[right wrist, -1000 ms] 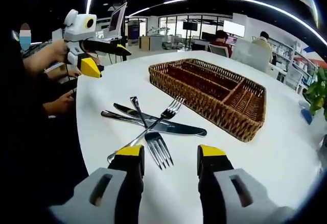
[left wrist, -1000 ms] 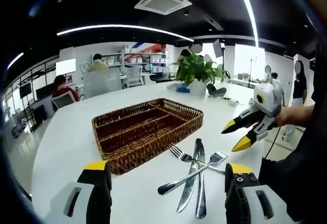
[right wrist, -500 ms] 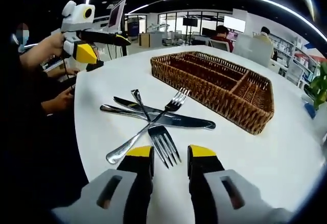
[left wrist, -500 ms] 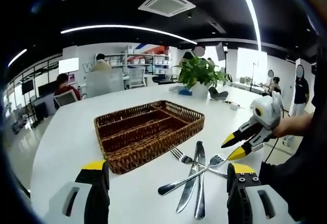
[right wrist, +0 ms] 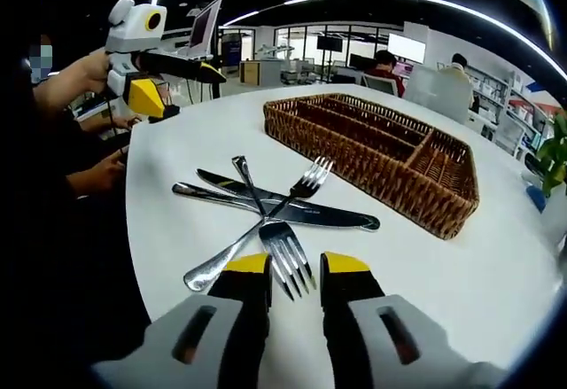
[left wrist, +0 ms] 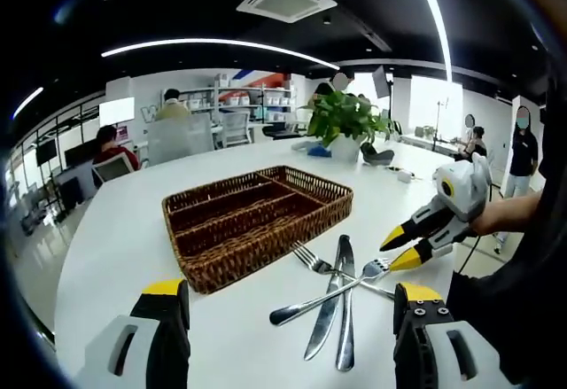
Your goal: Arrange the knives, forks, and spoons in their matching storage slots by inserting each utensil handle-first until every utensil is classified and aligned in the correct compartment
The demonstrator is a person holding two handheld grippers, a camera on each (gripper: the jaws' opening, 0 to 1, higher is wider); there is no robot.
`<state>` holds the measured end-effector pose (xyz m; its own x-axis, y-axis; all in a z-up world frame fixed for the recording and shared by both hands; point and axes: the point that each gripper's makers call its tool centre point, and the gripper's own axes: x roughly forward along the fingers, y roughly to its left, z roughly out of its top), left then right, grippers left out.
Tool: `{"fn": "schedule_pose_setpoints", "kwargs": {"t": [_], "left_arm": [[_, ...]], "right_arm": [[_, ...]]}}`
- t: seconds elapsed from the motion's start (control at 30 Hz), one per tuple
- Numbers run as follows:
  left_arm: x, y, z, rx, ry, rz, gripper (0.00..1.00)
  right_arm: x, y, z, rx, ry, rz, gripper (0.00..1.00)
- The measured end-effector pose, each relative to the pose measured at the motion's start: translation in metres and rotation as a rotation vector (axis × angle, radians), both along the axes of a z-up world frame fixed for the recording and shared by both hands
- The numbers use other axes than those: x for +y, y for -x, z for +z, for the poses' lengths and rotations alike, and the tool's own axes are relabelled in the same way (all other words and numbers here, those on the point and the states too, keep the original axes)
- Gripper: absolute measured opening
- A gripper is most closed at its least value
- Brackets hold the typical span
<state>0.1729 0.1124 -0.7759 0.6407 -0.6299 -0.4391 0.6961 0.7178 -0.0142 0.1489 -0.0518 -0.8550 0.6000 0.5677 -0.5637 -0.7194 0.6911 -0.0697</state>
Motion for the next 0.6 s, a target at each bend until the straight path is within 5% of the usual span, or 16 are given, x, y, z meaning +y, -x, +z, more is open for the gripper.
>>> {"fn": "schedule_pose_setpoints", "kwargs": {"t": [0.6], "left_arm": [[-0.004, 0.0, -0.003, 0.003, -0.011, -0.01, 1.0]], "right_arm": [[0.007, 0.002, -0.005, -0.01, 0.017, 0.024, 0.2]]}}
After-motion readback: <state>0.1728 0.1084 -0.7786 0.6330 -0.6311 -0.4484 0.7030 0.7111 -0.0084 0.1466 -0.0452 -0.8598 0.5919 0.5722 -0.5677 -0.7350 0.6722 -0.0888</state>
